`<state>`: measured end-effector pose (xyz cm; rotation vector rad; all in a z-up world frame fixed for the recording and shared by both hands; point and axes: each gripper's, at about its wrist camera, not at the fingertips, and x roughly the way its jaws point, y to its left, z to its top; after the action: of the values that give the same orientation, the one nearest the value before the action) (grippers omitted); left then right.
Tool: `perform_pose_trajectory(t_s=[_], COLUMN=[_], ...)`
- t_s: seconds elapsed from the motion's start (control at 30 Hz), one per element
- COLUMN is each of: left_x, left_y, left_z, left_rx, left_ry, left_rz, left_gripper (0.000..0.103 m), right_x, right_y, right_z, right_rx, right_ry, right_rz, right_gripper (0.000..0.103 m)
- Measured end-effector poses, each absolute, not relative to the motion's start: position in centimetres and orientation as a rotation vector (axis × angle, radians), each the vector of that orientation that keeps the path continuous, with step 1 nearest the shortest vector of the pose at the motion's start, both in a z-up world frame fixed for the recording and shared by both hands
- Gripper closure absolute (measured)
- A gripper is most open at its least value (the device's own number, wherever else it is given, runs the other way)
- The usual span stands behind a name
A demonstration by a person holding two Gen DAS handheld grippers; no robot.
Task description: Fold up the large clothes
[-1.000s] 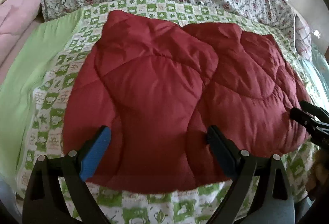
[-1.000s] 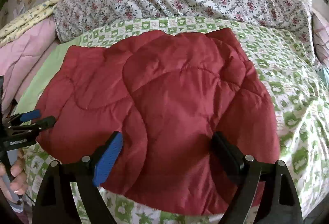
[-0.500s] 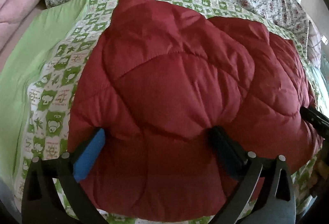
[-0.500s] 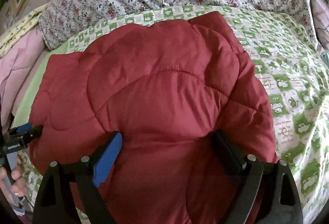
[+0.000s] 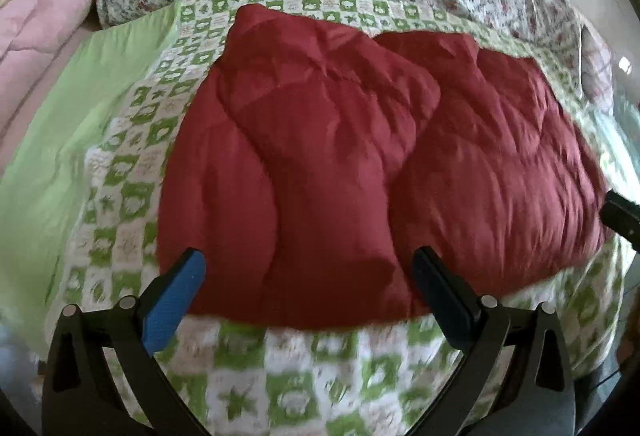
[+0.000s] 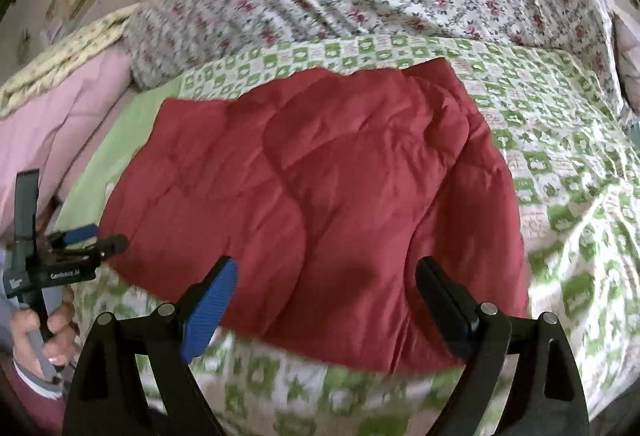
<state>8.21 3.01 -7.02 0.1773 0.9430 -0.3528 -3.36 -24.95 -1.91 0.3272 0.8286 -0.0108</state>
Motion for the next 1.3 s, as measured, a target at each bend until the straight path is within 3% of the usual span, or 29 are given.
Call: perform_pose_trajectory(t_s=[0.27,0.53,0.77,1.3], left_x=[3.6,1.3,0.6,3.3], left_y=[4.0,3.0,1.9,0.4], left_z=[-8.0,-4.3,-2.2,-4.0], left_rx=[0.231,0.299,0.328,0.295], left_ry=[0.963,0.897,0.844,0.894], left_rz=[-0.338,-0.313,-0.294,-0.278], left_gripper=[0.0,0.0,0.0,0.0], right_x=[-8.2,-9.9,-9.3,-5.1], right_y=[-22.1,-20.4,-19.9,-20.0], right_z=[-3.5,-1.1,1.3,-0.7], right_rx=[0.297,0.205,0.185,0.238], right_ry=[0.891,0.892,0.86,0.899], right_rz=[0.014,-0.02,-0.027,-0.032], right_gripper=[0.008,0.005,0.003,0.002])
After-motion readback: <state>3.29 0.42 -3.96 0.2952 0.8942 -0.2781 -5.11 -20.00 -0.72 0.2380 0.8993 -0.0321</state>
